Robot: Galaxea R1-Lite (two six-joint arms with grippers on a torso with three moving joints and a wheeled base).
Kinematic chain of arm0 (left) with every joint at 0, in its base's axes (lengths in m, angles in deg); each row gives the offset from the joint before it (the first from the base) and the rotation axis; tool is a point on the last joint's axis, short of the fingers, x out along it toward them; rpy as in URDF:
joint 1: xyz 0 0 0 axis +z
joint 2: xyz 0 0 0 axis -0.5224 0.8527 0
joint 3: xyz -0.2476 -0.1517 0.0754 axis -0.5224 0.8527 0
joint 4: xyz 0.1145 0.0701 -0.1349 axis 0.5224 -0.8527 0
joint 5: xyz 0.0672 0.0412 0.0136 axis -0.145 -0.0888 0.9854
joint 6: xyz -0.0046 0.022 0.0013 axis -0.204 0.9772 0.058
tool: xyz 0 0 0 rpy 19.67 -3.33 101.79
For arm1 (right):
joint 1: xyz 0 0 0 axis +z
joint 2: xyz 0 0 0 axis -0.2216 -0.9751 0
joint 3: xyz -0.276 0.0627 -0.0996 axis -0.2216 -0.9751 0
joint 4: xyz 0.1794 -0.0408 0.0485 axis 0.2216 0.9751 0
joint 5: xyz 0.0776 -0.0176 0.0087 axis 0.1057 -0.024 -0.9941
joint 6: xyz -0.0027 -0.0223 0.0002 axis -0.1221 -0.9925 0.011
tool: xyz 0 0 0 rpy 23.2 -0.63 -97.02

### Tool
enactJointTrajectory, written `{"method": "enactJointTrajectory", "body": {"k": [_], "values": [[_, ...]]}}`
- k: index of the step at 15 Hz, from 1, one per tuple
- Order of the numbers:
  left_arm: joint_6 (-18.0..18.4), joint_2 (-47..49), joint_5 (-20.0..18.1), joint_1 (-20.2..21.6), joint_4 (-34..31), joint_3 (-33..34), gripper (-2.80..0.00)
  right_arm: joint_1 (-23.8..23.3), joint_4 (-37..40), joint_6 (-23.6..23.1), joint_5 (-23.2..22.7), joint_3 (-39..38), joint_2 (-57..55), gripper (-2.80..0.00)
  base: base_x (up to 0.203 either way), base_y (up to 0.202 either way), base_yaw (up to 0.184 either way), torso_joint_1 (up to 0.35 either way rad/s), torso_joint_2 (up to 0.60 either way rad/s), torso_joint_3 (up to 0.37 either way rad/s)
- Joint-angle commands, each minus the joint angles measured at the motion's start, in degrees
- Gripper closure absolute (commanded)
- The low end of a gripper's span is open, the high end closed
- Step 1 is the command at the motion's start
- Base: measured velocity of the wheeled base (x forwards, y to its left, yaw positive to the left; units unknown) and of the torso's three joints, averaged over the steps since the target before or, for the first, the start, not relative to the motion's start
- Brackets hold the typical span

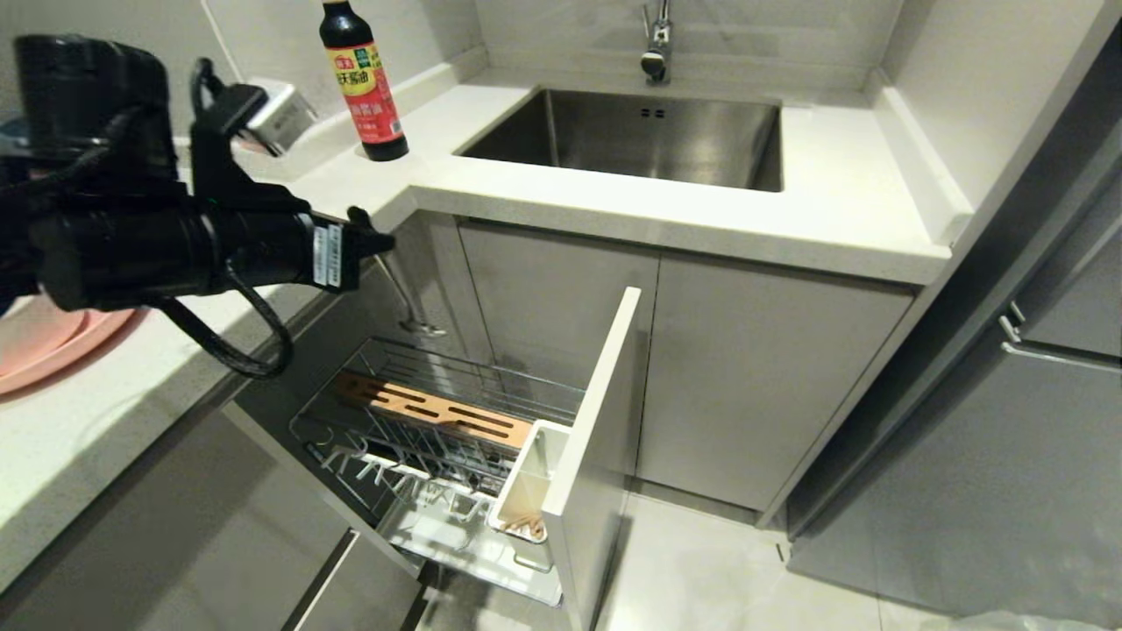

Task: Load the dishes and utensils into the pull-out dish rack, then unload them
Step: Take the spoon out of the cupboard

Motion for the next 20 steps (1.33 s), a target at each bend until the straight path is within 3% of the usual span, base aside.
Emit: {"method": "enactJointTrajectory", "body": {"k": [1,7,9,15,20], "values": [[-0.53,-5.54,0.00,1.74,0.02,0.05,0.00,0.02,0.04,0.01,-0.04,0.01,0.04,0.00,0.000,0.000,0.000,0.000,0.00,0.000],[-0.98,-17.41,0.55,4.74,-0.07,0.32,0.00,0.02,-0.04,0.01,-0.04,0.01,0.04,0.00,0.000,0.000,0.000,0.000,0.00,0.000],[-0.93,-20.06,1.86,7.66,0.00,0.28,0.00,0.02,0.03,0.01,-0.03,-0.05,-0.01,0.00,0.000,0.000,0.000,0.000,0.00,0.000],[-0.95,-22.90,6.24,20.29,1.11,-0.32,0.00,-0.01,0.02,0.01,-0.02,0.01,-0.02,0.00,0.000,0.000,0.000,0.000,0.00,0.000],[-0.60,-21.71,8.67,35.47,6.56,1.16,0.00,0.02,0.02,0.01,-0.02,0.01,0.00,0.00,0.000,0.000,0.000,0.000,0.00,0.000]]}}
